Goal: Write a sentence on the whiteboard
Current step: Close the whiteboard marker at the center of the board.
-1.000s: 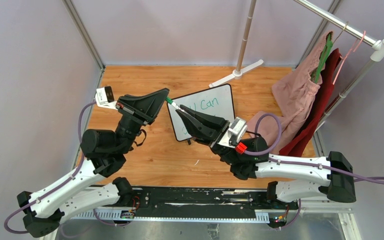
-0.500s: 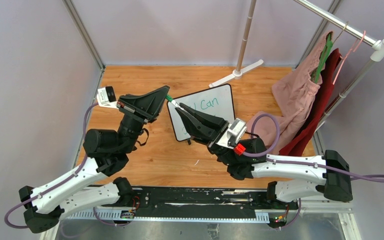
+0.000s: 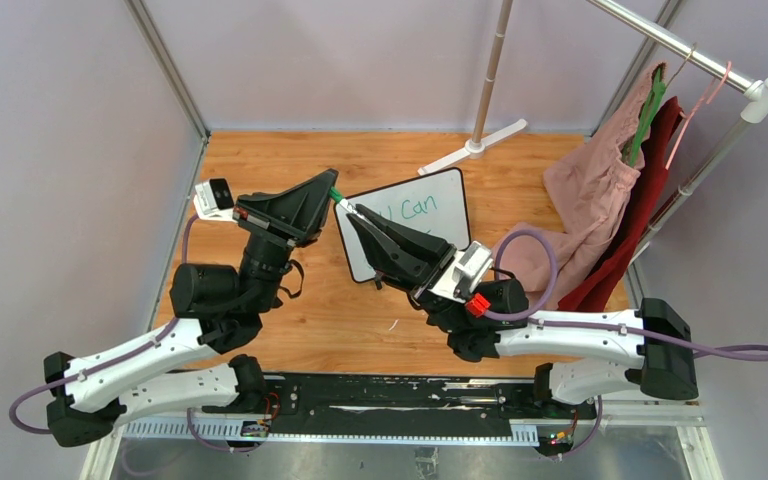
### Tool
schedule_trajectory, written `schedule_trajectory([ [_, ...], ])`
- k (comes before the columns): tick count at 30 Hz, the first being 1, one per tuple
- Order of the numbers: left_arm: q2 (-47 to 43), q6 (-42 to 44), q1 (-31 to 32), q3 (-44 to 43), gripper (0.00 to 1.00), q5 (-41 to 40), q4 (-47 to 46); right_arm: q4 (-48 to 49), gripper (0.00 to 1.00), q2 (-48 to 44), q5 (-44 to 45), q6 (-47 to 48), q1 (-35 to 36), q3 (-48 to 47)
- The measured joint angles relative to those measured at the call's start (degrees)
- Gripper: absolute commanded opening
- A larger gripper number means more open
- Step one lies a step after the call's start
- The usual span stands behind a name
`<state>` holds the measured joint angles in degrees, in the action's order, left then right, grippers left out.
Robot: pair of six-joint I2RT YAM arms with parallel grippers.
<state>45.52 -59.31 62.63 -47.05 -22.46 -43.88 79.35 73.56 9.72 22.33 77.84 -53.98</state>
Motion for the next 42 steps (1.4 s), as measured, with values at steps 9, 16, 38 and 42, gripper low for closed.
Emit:
schedule_trajectory([
  [9,1.11,0.79,2.43,-0.61,0.00,-2.64,-2.36,0.52,0.00,0.37,0.00,0.04,0.31,-0.98],
  [16,0.83,1.01,2.78,-0.15,0.12,-3.78,-2.43,-0.09,0.00,-0.07,-0.02,0.07,0.31,-0.92],
  [38,-0.46,2.29,5.90,3.48,0.55,3.30,5.95,-11.98,0.00,-5.35,-0.02,0.50,-0.17,1.79],
  [42,-1.53,3.65,6.23,3.93,0.58,3.37,7.30,-13.33,0.00,-5.99,-0.63,-0.20,-0.26,2.43],
])
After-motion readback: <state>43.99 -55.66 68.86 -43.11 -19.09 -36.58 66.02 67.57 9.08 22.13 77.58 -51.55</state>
